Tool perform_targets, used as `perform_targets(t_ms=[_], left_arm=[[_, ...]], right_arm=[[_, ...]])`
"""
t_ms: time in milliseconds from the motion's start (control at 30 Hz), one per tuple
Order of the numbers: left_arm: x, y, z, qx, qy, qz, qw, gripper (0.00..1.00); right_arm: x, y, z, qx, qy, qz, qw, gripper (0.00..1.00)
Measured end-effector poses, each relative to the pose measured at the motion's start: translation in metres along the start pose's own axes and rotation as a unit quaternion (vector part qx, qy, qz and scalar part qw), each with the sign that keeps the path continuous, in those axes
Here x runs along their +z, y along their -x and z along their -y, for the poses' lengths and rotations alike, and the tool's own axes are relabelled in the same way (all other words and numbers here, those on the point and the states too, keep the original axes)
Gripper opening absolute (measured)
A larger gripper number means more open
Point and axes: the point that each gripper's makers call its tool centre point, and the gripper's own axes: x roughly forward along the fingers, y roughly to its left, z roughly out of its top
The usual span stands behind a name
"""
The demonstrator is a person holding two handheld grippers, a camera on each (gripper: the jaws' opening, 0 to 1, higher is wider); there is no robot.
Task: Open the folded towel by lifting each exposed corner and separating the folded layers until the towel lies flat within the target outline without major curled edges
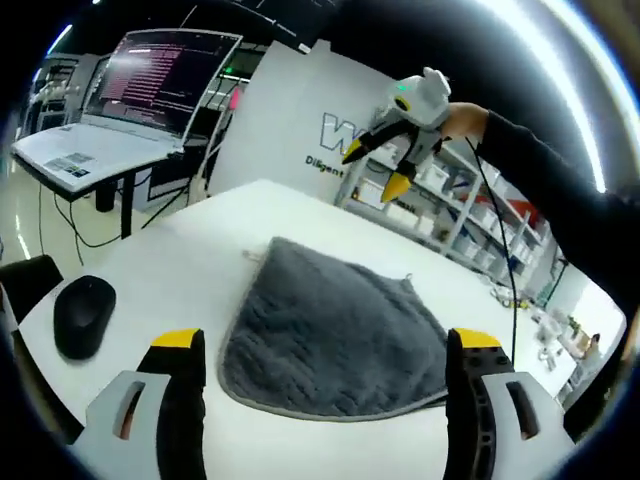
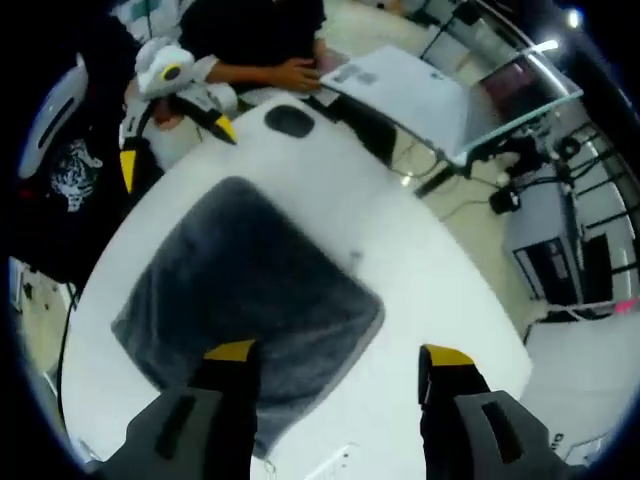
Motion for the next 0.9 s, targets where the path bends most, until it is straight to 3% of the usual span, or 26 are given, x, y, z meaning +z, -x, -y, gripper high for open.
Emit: perform_targets(t_ms=[200,400,500,767,900], left_arm=[[-0.010,-0.014,-0.016,0.026,-0.012,-0.020,0.9994,0.99],[-0.015,-0.026,-0.018,0.026,-0.010,-0.031,0.9991,0.94],[-0.017,-0.030,-0.023,0.032,0.005,-0.034,0.9989,0.93],[-0.016,-0.035,-0.035,0.037,0.002,-0.041,0.9985,0.93],[-0.012,-0.037,-0.041,0.037,0.009,-0.038,0.9986,0.94]], right_arm=[[0.013,-0.014,0.013,-0.002,0.020,0.012,0.9997,0.60],[0.011,-0.030,0.029,0.007,0.031,0.011,0.9994,0.58],[0.015,-0.038,0.026,0.010,0.029,0.021,0.9993,0.56],[0.009,-0.058,0.046,0.017,0.019,0.029,0.9992,0.56],[0.004,-0.063,0.044,0.018,0.016,0.024,0.9994,0.54]])
